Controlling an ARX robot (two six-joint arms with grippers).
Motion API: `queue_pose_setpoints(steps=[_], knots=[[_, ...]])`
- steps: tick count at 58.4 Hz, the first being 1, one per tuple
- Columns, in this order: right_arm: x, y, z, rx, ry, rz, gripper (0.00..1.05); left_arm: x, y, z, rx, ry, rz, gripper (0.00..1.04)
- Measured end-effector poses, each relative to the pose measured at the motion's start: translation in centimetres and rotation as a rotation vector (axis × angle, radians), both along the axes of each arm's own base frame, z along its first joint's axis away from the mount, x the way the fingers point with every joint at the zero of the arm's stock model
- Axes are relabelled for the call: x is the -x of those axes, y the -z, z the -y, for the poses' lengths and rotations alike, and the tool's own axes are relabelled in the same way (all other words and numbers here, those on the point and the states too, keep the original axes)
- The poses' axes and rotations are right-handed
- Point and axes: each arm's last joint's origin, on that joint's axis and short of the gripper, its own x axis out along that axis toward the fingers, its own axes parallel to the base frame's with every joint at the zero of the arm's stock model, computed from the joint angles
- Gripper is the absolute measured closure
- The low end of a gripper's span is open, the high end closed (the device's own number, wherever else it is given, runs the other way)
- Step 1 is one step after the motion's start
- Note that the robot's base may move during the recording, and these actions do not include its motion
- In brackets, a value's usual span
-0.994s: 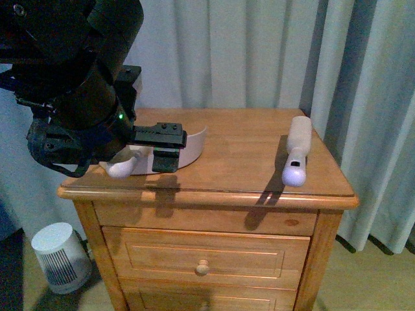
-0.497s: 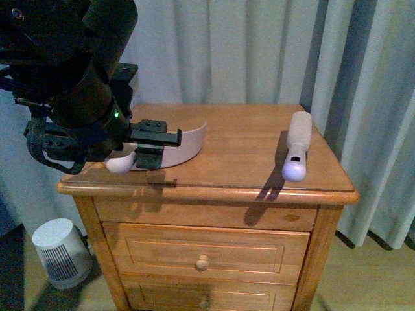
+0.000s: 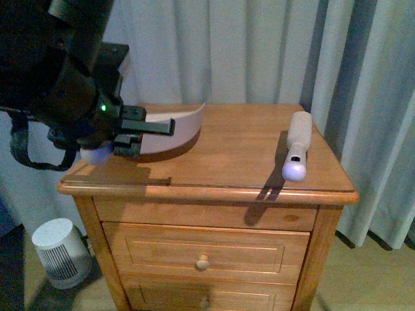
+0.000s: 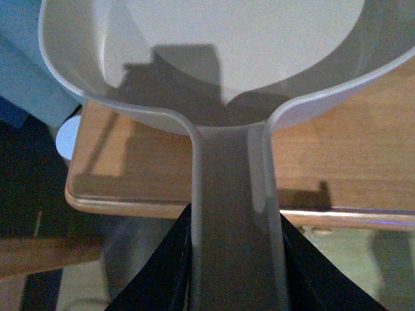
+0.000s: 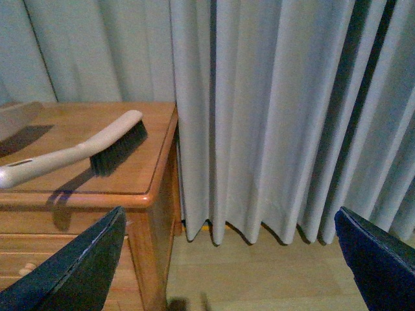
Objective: Clean up trash
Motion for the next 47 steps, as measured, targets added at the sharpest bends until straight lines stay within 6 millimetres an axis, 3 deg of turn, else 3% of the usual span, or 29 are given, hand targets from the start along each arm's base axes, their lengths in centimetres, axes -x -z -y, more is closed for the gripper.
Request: queue_pose_setpoints(steps=[14, 26, 32, 36, 47], knots=[[0.0, 0.0, 0.0, 0.0, 0.0, 0.0, 0.07, 3.2, -7.2, -2.4, 0.001, 0.061, 0.349, 0.77], [0.0, 0.0, 0.0, 0.0, 0.0, 0.0, 0.07, 9.1, -12.6, -5.7, -0.05, 0.11, 0.621, 0.77], [0.0, 0.0, 0.0, 0.0, 0.0, 0.0, 0.07, 12.2, -13.6, -6.9, -0.042, 0.14, 0.701, 0.77], [0.0, 0.0, 0.0, 0.0, 0.0, 0.0, 0.07, 15.5, -14.3, -8.1, -0.025, 0.149, 0.793, 0.77], [0.0, 0.0, 0.0, 0.0, 0.0, 0.0, 0.07, 21.2, -14.1, -10.0, 0.047, 0.143, 0.897, 0.77]])
